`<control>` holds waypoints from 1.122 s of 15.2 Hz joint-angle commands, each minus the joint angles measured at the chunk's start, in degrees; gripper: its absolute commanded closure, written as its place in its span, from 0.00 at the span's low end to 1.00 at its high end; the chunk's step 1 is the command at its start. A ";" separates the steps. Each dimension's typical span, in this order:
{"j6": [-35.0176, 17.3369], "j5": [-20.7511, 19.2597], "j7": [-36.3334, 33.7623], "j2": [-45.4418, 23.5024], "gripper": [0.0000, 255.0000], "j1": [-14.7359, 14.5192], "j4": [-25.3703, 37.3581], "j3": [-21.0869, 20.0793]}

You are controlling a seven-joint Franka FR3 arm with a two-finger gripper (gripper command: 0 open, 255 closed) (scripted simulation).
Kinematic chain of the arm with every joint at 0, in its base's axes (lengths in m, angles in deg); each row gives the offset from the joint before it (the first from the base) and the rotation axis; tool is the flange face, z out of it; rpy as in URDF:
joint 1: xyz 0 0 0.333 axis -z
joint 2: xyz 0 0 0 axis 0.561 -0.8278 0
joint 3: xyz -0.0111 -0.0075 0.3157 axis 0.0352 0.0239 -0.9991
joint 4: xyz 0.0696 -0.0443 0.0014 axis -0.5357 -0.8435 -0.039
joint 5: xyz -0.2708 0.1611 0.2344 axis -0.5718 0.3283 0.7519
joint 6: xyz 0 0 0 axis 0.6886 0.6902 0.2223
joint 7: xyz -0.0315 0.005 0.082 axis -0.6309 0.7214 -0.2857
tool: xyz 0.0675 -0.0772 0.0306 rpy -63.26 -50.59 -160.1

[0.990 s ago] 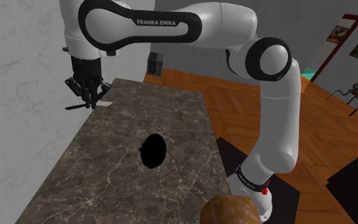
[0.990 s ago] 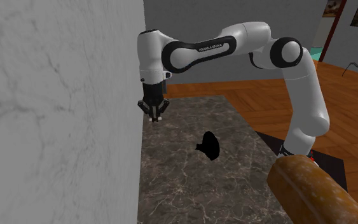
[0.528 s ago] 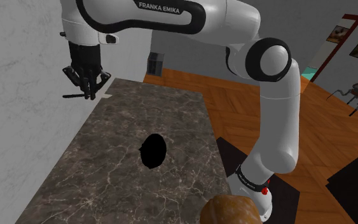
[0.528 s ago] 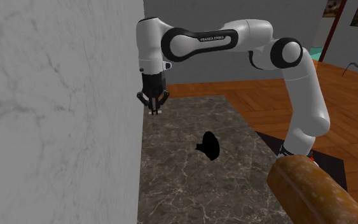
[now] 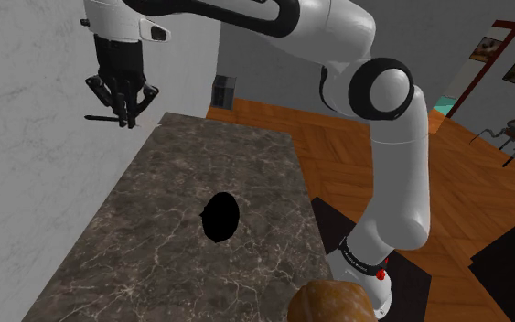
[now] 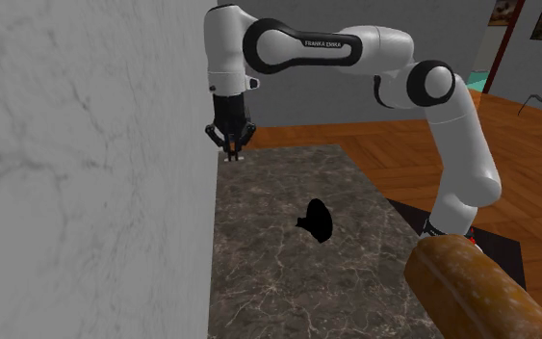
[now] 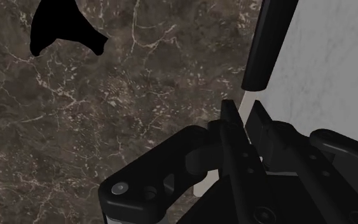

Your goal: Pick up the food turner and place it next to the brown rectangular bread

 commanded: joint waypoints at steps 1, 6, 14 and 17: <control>-1.58 1.46 -0.35 3.23 1.00 1.61 -4.71 -0.75; -8.46 9.36 0.10 17.90 1.00 8.10 -24.40 -3.50; -12.27 23.18 4.30 39.50 1.00 10.72 -45.24 -3.48; -11.96 27.61 5.59 46.93 1.00 9.31 -51.17 -2.25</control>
